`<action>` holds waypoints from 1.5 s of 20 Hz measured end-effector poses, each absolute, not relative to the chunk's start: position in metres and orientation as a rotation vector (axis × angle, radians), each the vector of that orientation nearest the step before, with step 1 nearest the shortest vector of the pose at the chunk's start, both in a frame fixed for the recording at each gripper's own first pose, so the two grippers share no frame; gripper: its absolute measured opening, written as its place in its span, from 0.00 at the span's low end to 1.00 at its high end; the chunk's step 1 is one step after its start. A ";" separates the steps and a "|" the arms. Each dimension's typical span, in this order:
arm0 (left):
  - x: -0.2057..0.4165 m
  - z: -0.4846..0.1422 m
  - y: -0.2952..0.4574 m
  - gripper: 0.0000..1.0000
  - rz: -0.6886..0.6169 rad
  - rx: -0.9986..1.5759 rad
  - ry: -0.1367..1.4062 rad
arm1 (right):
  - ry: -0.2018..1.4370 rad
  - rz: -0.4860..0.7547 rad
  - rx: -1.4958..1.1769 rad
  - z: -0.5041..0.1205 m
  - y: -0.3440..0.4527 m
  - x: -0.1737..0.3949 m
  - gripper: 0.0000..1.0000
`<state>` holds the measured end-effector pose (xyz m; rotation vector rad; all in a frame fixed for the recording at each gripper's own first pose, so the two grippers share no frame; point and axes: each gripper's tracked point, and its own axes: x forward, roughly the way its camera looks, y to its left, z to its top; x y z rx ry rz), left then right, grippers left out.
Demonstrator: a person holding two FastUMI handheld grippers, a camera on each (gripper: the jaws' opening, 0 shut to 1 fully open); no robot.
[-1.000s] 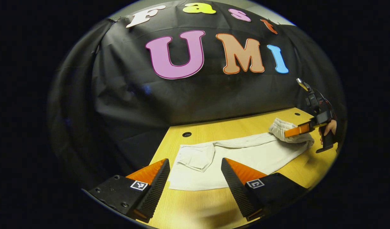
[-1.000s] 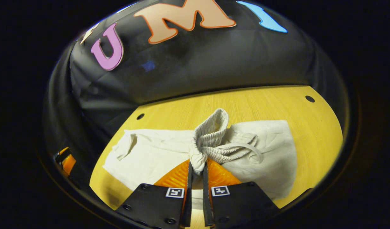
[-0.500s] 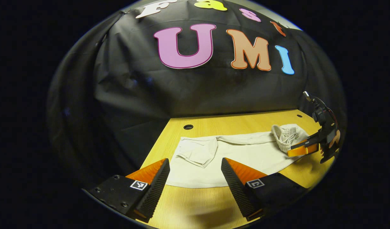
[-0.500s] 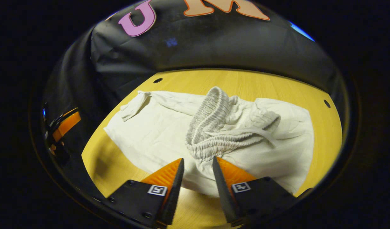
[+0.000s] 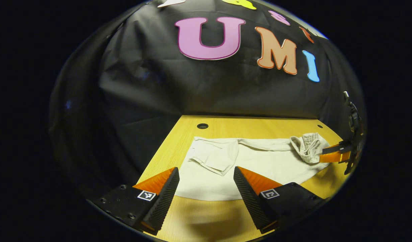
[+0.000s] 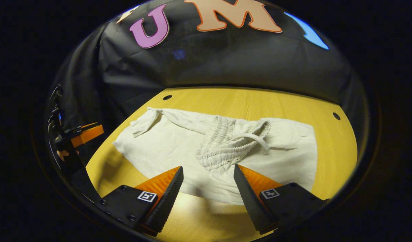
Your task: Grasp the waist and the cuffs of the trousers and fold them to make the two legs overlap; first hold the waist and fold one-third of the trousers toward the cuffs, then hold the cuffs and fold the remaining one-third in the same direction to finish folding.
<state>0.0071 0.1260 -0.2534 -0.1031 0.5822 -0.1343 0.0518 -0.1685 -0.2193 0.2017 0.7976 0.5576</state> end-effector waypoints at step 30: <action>0.030 -0.363 0.123 0.43 -0.170 -0.094 0.834 | 0.786 0.367 0.191 -0.220 -0.228 0.043 0.91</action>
